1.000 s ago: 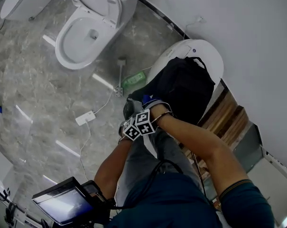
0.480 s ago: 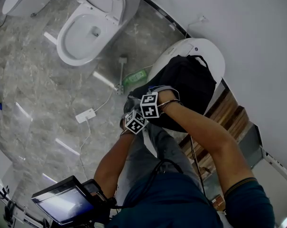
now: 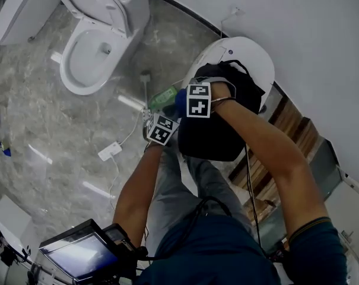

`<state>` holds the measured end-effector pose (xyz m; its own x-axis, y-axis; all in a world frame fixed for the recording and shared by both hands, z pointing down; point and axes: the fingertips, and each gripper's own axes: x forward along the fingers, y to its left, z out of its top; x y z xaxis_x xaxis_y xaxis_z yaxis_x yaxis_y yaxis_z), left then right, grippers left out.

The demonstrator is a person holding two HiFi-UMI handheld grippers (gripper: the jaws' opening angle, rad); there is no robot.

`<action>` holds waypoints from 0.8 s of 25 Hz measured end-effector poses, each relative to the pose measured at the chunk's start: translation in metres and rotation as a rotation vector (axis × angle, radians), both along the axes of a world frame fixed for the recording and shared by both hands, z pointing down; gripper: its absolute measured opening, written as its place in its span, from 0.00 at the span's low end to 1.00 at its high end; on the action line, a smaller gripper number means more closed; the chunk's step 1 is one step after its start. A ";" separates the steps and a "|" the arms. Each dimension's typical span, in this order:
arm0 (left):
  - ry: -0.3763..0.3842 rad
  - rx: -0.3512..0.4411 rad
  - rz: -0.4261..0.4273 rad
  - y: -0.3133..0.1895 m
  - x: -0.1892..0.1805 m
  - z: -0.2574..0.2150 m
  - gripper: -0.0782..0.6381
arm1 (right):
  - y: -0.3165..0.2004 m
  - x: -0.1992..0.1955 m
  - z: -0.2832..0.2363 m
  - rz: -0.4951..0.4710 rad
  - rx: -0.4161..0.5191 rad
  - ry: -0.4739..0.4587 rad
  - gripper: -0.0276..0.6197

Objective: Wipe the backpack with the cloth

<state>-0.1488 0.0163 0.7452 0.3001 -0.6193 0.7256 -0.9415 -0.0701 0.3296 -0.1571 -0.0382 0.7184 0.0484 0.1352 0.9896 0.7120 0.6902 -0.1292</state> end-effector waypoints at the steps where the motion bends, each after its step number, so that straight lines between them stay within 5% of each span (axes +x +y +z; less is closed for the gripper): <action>1: -0.018 0.007 0.010 -0.008 -0.006 -0.002 0.13 | -0.008 -0.004 -0.003 0.036 -0.007 -0.027 0.08; 11: -0.171 0.062 0.134 -0.106 -0.033 -0.030 0.13 | -0.107 0.002 -0.036 0.421 -0.086 -0.281 0.08; 20: -0.321 0.125 0.385 -0.192 0.004 -0.061 0.13 | -0.185 0.134 -0.019 0.661 -0.023 -0.248 0.08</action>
<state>-0.1448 -0.1756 0.6840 0.2980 -0.5959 0.7457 -0.8922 -0.4517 -0.0044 -0.0231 -0.2233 0.6998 -0.2777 0.0791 0.9574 0.1552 0.9872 -0.0365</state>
